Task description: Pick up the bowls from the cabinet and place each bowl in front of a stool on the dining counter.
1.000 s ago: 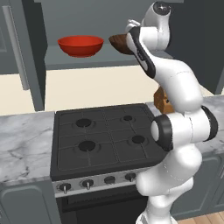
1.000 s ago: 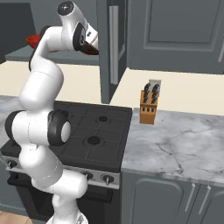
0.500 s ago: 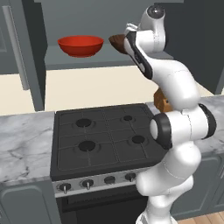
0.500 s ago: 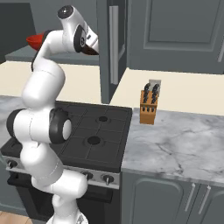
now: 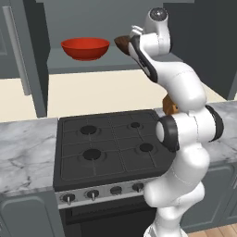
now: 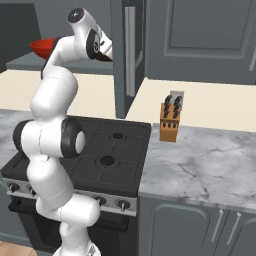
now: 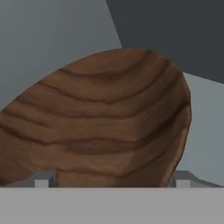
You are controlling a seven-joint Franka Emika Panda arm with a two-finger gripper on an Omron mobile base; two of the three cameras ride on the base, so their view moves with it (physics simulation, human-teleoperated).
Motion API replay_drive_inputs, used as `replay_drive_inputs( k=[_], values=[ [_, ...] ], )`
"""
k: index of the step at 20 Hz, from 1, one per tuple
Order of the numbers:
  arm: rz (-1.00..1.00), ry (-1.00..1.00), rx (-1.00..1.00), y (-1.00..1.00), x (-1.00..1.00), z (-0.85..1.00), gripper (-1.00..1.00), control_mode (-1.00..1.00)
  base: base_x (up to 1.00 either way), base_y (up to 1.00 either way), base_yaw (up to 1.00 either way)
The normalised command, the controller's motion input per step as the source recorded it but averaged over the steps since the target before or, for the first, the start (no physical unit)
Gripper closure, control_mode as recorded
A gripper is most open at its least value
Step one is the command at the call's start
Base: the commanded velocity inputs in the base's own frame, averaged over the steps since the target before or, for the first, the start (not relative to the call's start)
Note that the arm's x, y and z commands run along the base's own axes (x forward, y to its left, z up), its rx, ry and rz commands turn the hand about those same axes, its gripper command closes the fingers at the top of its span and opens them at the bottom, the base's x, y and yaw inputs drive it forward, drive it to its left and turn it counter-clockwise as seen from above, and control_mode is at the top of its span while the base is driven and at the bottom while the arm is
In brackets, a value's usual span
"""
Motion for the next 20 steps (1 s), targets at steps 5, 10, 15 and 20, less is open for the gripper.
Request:
replay_drive_inputs(
  k=[5,10,15,20],
  values=[
    [-0.01,0.00,0.00,0.00,0.05,-0.05,1.00,-1.00,0.00,0.00,0.00],
    [0.00,0.00,-0.01,0.00,-0.45,-0.17,1.00,-1.00,0.00,0.00,0.00],
    [0.00,0.06,-0.01,0.00,-1.00,-0.48,1.00,-1.00,0.00,0.00,0.00],
    [0.00,-0.03,0.00,0.00,-1.00,-0.09,1.00,-1.00,0.00,0.00,0.00]
  ],
)
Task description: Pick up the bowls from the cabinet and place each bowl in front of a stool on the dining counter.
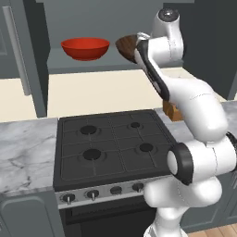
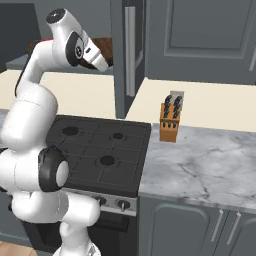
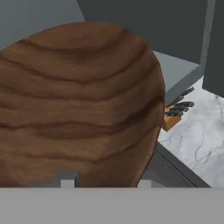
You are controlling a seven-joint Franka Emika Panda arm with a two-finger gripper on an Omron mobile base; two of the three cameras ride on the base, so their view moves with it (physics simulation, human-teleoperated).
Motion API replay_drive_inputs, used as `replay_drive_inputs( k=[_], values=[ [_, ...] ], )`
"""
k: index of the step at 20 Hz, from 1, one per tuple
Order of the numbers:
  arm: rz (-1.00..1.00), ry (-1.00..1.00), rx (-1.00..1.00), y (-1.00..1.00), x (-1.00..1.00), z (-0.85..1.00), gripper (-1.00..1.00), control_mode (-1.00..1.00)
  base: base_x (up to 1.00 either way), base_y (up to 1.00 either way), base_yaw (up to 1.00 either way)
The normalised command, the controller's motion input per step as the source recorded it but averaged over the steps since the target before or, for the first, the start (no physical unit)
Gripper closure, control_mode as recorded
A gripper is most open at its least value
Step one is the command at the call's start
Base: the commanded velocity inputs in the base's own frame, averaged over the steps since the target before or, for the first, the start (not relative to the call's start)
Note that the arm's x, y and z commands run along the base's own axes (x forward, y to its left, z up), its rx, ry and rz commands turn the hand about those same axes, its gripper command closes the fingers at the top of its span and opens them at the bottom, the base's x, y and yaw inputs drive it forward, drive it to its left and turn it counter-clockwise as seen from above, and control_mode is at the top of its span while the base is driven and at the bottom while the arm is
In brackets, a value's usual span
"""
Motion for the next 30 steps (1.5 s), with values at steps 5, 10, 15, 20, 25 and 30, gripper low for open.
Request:
replay_drive_inputs(
  k=[5,10,15,20,25,30],
  values=[
    [0.00,-0.18,0.00,-0.05,-1.00,0.44,1.00,-1.00,0.00,0.00,0.00],
    [0.00,-0.15,0.00,-0.03,-1.00,0.69,1.00,-1.00,0.00,0.00,0.00],
    [0.00,0.07,0.00,-0.02,-0.98,0.45,1.00,-1.00,0.00,0.00,0.00],
    [0.00,0.26,0.00,-0.01,-0.56,0.14,1.00,-1.00,0.00,0.00,0.00],
    [0.01,0.23,0.00,0.00,-0.01,-0.18,1.00,-1.00,0.00,0.00,0.00],
    [0.00,0.06,0.00,0.00,0.00,-0.13,1.00,1.00,-0.07,0.00,0.01]
  ],
)
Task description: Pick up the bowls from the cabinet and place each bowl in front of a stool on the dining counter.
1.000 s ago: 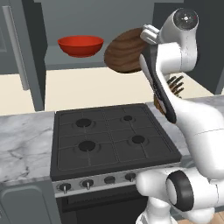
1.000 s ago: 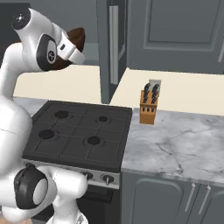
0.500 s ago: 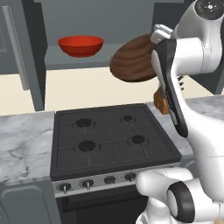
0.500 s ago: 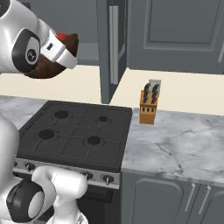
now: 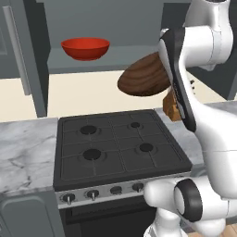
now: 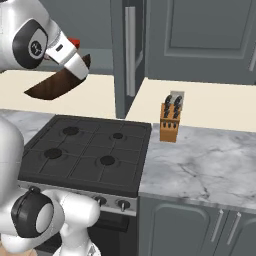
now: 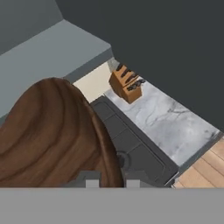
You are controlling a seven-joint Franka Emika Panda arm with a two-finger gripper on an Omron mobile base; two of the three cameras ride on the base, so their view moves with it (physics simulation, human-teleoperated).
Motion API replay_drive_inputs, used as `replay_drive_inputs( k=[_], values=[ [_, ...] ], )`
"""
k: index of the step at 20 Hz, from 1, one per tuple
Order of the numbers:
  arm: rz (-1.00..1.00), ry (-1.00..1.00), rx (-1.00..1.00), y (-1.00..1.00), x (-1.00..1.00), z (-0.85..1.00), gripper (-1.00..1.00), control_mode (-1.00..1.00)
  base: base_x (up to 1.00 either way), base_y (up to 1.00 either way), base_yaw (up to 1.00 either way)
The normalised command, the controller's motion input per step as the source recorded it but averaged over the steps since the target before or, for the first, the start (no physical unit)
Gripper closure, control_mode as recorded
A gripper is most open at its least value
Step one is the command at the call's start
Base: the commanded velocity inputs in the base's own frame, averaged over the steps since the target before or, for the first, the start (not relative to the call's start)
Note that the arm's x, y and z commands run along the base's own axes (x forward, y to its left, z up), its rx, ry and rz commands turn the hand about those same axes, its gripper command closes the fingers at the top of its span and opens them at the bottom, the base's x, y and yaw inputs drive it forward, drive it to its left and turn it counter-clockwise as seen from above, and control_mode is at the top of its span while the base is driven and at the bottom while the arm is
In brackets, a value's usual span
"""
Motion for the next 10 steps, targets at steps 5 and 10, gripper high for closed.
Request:
replay_drive_inputs(
  k=[5,10],
  values=[
    [0.00,0.00,0.00,0.00,0.00,0.00,1.00,1.00,-0.38,0.00,0.00],
    [0.00,0.00,0.00,0.00,0.00,0.00,1.00,1.00,-0.93,0.00,0.00]
  ],
)
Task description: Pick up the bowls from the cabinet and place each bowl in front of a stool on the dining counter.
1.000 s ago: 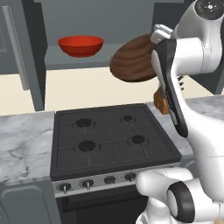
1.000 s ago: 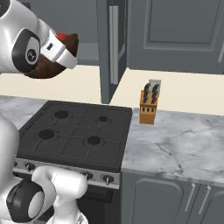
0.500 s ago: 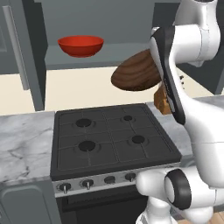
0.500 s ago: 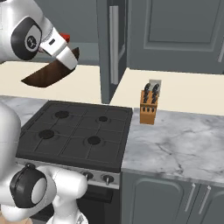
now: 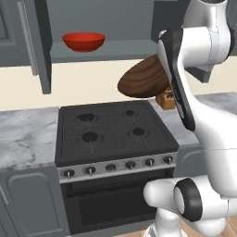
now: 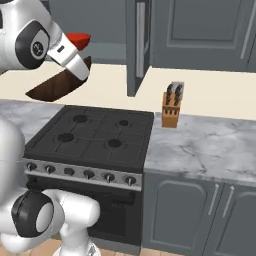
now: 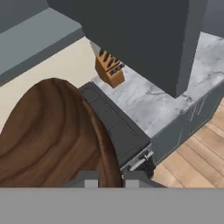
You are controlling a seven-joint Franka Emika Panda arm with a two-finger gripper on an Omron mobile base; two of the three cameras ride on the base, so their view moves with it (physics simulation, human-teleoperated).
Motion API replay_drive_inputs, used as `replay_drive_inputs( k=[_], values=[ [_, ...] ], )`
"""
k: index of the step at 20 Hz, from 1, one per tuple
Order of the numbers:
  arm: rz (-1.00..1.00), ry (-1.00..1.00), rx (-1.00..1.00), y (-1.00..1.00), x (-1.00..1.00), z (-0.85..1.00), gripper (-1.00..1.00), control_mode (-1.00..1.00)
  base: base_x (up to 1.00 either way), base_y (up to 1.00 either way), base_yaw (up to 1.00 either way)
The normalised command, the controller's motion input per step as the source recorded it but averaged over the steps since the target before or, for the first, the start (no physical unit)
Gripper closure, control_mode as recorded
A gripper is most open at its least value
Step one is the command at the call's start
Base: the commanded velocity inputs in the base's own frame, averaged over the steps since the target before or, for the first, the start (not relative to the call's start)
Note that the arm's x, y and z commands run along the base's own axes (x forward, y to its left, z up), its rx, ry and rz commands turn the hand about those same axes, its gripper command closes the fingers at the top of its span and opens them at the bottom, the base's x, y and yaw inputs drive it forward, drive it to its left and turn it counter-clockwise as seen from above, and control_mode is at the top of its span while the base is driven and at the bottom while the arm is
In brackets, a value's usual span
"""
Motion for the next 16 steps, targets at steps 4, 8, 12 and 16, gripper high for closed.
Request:
replay_drive_inputs(
  k=[4,8,12,16],
  values=[
    [0.00,0.00,0.00,0.00,0.00,0.00,1.00,1.00,-0.93,0.00,0.00],
    [0.00,0.00,0.00,0.00,0.00,0.00,1.00,1.00,-0.73,0.00,0.00],
    [0.00,0.00,0.00,0.00,0.00,0.00,1.00,1.00,-0.78,0.00,0.01],
    [0.00,0.00,0.00,0.00,0.00,0.00,1.00,1.00,-0.61,-0.07,0.11]
  ],
)
